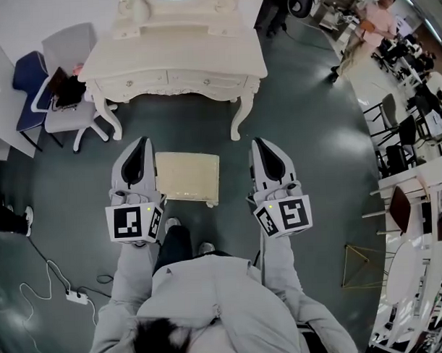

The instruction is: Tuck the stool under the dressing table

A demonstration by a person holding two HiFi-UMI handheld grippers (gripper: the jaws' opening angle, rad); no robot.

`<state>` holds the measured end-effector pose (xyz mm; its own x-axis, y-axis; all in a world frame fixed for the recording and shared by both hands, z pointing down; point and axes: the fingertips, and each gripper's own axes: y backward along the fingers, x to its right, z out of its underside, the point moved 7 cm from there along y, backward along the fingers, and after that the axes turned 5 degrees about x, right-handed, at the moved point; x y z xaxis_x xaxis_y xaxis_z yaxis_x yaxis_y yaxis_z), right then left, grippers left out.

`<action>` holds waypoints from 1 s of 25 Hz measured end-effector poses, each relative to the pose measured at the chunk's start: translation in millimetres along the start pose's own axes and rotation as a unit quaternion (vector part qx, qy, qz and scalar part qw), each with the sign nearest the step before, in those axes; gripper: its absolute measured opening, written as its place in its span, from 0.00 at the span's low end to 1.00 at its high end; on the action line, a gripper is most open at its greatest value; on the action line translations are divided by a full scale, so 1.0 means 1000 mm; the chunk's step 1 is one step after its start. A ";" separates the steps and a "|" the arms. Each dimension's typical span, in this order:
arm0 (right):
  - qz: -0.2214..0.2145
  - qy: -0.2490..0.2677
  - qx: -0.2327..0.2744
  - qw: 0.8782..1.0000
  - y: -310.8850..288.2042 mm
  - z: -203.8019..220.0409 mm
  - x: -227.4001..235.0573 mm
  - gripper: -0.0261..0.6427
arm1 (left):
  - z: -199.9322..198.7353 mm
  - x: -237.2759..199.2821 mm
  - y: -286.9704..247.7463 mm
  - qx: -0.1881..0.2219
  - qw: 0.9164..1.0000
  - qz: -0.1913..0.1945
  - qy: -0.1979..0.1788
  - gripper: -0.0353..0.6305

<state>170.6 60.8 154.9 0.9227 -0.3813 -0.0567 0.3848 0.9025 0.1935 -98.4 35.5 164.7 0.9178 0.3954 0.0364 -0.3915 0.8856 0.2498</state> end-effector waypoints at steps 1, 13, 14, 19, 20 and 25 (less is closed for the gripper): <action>0.003 -0.001 -0.003 1.000 -0.004 0.003 -0.001 0.03 | 0.003 -0.004 -0.004 -0.003 1.000 0.003 0.005 0.07; 0.059 -0.028 -0.064 0.996 -0.039 0.056 -0.009 0.03 | 0.054 -0.044 -0.041 -0.059 0.996 0.056 0.030 0.07; 0.064 -0.032 -0.070 0.995 -0.041 0.061 -0.010 0.03 | 0.059 -0.047 -0.043 -0.064 0.996 0.061 0.033 0.07; 0.084 -0.046 -0.106 0.990 -0.047 0.089 -0.017 0.03 | 0.087 -0.058 -0.051 -0.093 0.991 0.081 0.048 0.07; 0.088 -0.049 -0.114 0.988 -0.047 0.095 -0.018 0.03 | 0.093 -0.059 -0.052 -0.099 0.990 0.084 0.050 0.07; 0.109 -0.072 -0.155 0.979 -0.040 0.123 -0.024 0.03 | 0.122 -0.062 -0.048 -0.138 0.983 0.100 0.062 0.07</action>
<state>130.0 8.8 269.4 0.9797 -0.1762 0.0956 0.1873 0.9746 -0.1232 -128.6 -60.9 268.3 0.8116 0.5807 -0.0639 -0.5829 0.8122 -0.0223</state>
